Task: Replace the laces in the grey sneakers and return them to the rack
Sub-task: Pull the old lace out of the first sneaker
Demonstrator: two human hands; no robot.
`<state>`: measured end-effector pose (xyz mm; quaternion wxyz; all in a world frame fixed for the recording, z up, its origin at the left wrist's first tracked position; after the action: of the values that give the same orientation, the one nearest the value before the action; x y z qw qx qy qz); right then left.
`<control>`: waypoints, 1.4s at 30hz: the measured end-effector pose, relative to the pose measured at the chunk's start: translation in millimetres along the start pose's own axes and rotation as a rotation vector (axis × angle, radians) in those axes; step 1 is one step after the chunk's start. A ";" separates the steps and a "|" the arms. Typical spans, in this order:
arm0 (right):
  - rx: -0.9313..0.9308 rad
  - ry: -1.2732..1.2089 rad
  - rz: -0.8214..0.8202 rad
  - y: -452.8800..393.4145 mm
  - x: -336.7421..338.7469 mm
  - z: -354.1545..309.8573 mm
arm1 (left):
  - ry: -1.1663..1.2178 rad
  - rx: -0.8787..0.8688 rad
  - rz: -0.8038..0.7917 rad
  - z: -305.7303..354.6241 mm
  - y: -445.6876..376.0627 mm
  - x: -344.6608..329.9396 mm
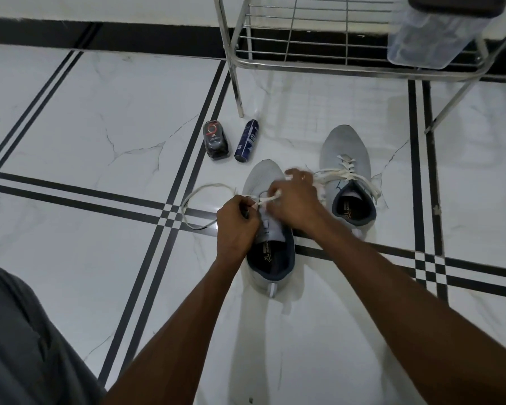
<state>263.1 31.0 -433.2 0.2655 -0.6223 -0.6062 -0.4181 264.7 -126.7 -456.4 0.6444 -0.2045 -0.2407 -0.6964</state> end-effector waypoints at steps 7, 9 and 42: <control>0.021 0.048 0.083 -2.6 -19.0 -4.4 | -0.003 -0.001 -0.021 0.9 1.3 1.2; -0.164 -0.129 0.355 -8.6 3.8 11.1 | 0.004 0.006 -0.007 -2.0 1.4 2.7; -0.129 -0.215 -0.004 15.5 -5.4 15.0 | -0.503 -0.410 -0.065 17.0 -15.3 -12.9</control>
<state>281.7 38.8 -442.7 0.1576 -0.6780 -0.6043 -0.3876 250.2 -105.5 -451.5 0.4876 -0.4881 -0.2535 -0.6781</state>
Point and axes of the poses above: each hand's wrist, its own y-axis away from the middle knuckle, its own x-axis out of the back of the hand, z = x × y, the point moved 2 cm from there along -y, towards the middle knuckle, and after that the axes turned 1 degree about x, right-handed, at the moved point
